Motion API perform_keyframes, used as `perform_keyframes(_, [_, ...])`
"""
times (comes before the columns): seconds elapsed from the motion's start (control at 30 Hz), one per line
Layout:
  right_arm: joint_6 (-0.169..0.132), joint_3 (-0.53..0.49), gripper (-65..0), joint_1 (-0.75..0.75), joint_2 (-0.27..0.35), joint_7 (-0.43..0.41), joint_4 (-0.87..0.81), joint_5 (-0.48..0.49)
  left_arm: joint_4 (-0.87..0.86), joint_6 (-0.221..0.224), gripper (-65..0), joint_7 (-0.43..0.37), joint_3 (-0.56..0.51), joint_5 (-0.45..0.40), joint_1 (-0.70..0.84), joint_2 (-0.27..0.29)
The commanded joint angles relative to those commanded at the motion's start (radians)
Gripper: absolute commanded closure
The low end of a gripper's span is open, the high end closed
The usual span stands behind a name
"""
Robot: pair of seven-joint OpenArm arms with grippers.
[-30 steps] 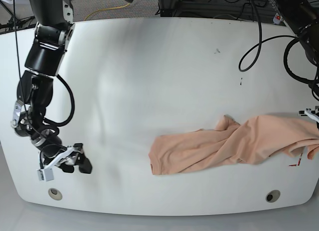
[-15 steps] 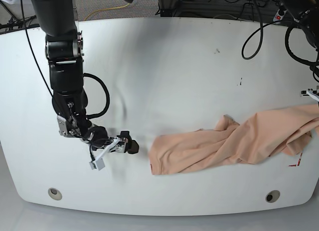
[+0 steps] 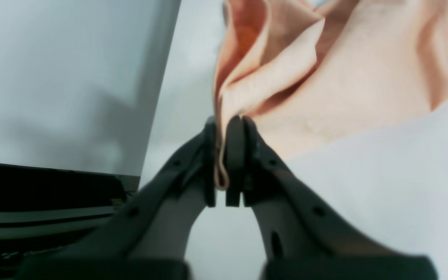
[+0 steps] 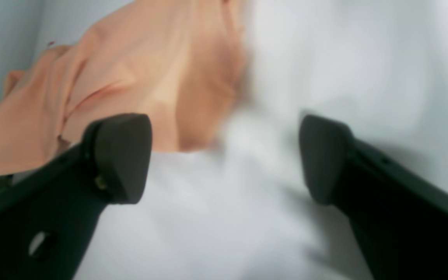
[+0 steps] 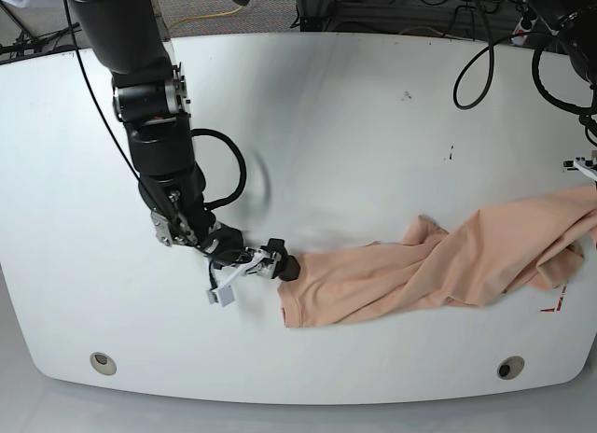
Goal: Fold the T-shirt properly
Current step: 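Release with the right gripper and regrasp the shirt's free end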
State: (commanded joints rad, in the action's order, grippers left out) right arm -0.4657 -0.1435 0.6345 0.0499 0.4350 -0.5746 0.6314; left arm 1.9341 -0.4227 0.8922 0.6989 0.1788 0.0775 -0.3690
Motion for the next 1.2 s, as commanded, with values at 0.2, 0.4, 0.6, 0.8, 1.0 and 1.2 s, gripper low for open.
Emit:
perform_keyframes(0.2, [0.005,0.003,-57.5,-0.005,-0.068,-0.083,0.006,-0.084,0.000,-0.063,-1.0,0.000,0.002,-0.003,0.000,0.005])
perform_keyframes(0.4, [0.091,0.003,-57.5,-0.005,-0.077,-0.153,0.008,-0.086,0.000,-0.081,-1.0,0.000,0.003,-0.005,0.005,0.005])
perform_keyframes(0.6, [0.149,0.003,-56.4,-0.003,-0.074,-0.209,0.008,-0.086,0.000,-0.081,-1.0,0.000,0.003,-0.005,0.011,0.005])
perform_keyframes(0.8, [0.150,0.003,-25.0,-0.003,-0.075,-0.212,0.008,-0.086,0.000,-0.081,-1.0,0.000,-0.006,-0.005,0.011,0.005])
perform_keyframes(1.0, [0.150,0.003,-8.7,-0.005,-0.078,-0.212,0.008,-0.086,0.000,-0.081,-1.0,0.000,-0.008,-0.005,0.009,0.005])
perform_keyframes(1.2, [0.149,0.003,0.0,-0.038,-0.077,-0.207,-0.038,-0.086,0.000,-0.083,-1.0,0.000,-0.008,-0.005,0.008,0.005])
